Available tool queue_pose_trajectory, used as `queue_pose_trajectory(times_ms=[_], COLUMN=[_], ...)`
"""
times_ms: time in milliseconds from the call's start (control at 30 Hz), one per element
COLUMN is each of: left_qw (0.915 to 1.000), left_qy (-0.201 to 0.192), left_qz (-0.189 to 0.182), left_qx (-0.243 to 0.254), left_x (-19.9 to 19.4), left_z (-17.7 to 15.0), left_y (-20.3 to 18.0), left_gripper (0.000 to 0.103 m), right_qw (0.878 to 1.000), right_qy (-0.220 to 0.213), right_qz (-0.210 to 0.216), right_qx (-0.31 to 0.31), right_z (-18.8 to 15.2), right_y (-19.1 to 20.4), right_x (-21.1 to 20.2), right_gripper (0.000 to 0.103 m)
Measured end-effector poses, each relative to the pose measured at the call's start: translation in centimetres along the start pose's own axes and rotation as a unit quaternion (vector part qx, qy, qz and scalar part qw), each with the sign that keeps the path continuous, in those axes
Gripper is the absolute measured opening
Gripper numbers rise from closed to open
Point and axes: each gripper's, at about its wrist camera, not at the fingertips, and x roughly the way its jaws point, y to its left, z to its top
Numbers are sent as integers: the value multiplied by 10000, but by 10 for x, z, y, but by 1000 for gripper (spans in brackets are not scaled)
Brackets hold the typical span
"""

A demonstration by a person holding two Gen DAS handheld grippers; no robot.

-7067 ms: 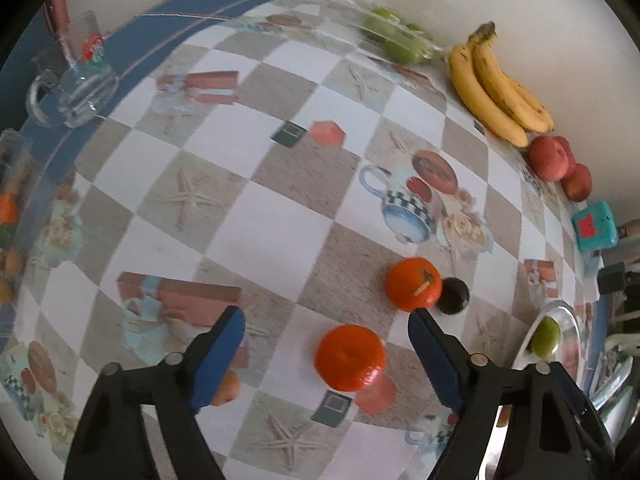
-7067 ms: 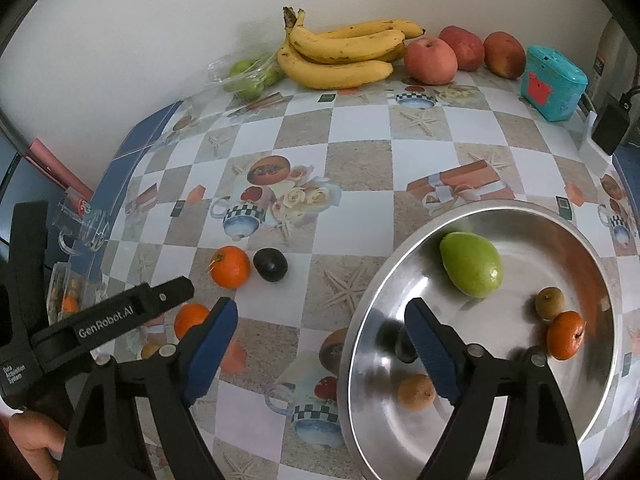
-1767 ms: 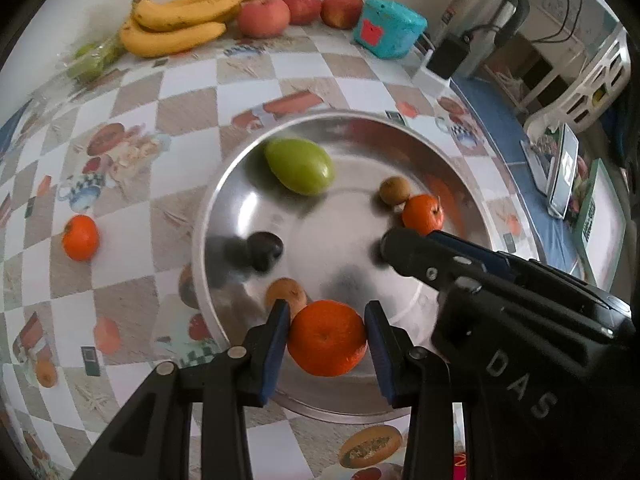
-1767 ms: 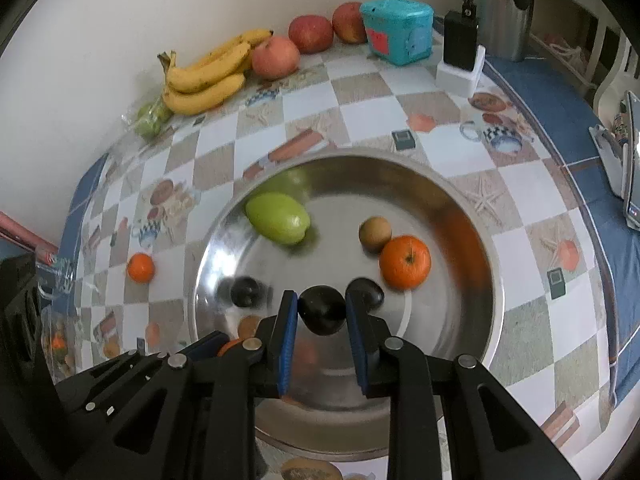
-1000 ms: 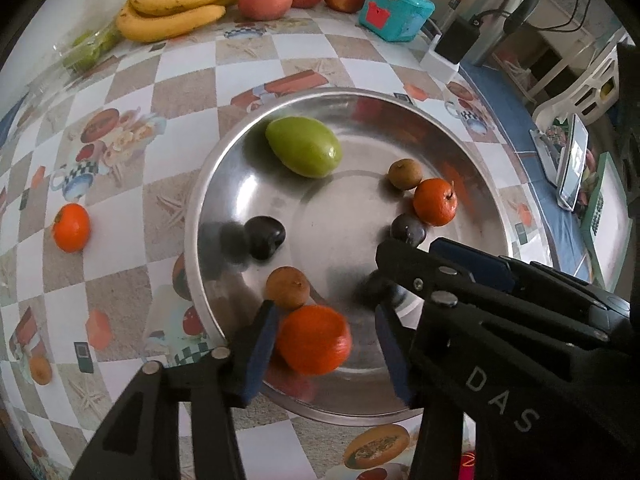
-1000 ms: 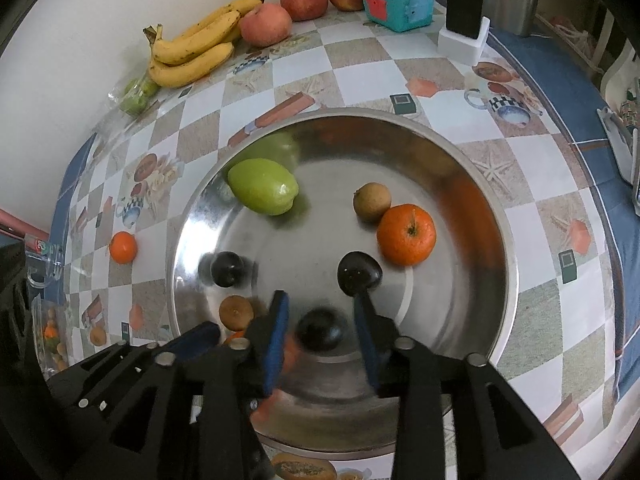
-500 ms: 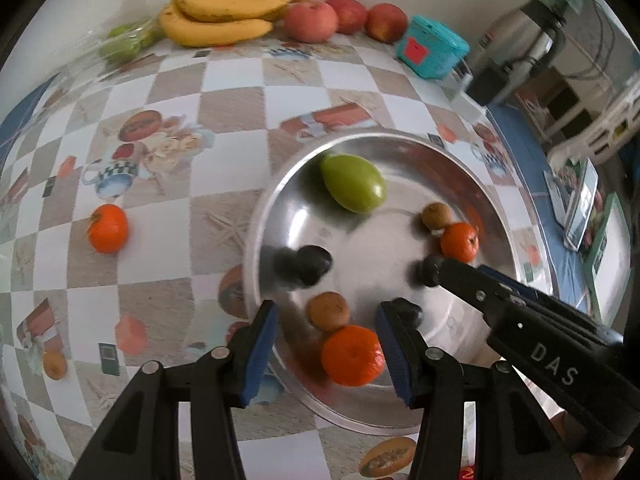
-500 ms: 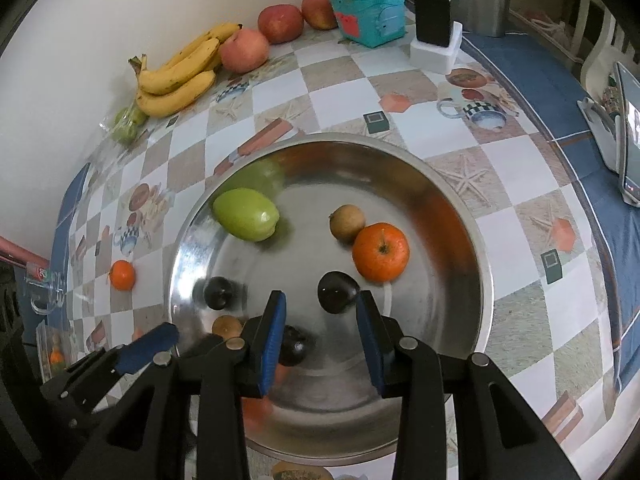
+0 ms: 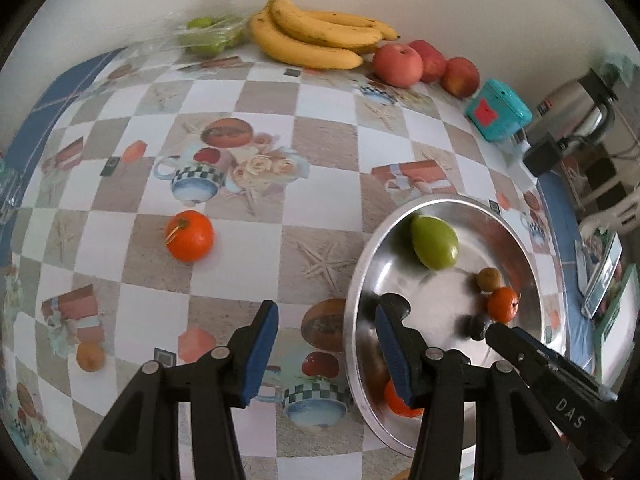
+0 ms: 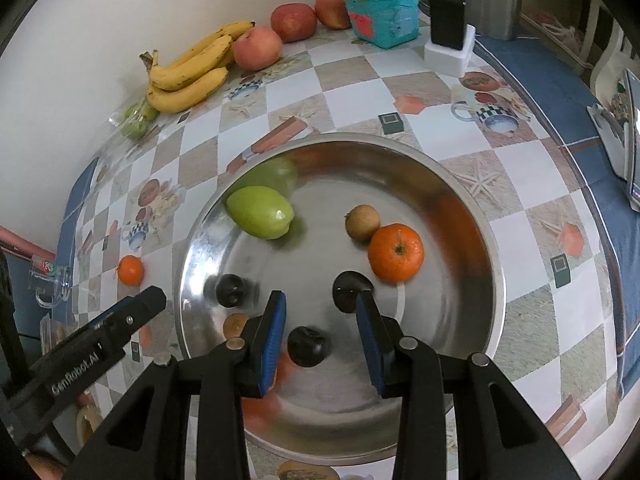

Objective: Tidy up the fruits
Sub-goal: 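Open the left tool dropping the tangerine while the right tool releases the plum, then withdraw both tools from the bowl toward the remaining fruit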

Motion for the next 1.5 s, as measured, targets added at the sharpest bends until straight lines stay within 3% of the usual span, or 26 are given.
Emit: queue_pose_trajectory(times_ms=[100,133,167,233,300,367,433,600,1367,1500], left_qw=[10000,10000,10000,9999,9999,9998,9996,9991,9986,9976], left_qy=[-25,-41,-58,-91,-107,-121,-153,-174,-217,-255], left_qz=[27,38,58,78,110,170,228,367,444,601], left_qx=[-34,-23,-7,15,17,6,-35,-94,-209,-235], left_x=[0,-1,-1,-1,-1,-1,-1,0,0,-1], left_z=[1,1,1,2,1,2,2,2,2,0], left_y=[2,2,2,2,2,3,6,11,16,20], left_gripper=[61,73,82,82,85,96,100,103,103,103], right_qw=[10000,10000,10000,10000,9999,9999,9999,9998,9990,9988], right_qy=[26,44,63,70,29,13,20,-22,-221,-186], right_qz=[-8,-13,-15,-15,-41,-73,-90,-115,-178,-229], right_qx=[-50,-64,-65,-58,-92,-120,-137,-167,-343,-402], right_z=[-1,-1,-1,-1,0,0,0,0,0,0], right_y=[2,3,3,2,3,3,3,3,8,9], right_x=[1,2,3,4,3,4,5,5,3,5], right_gripper=[37,42,55,66,67,77,81,89,90,90])
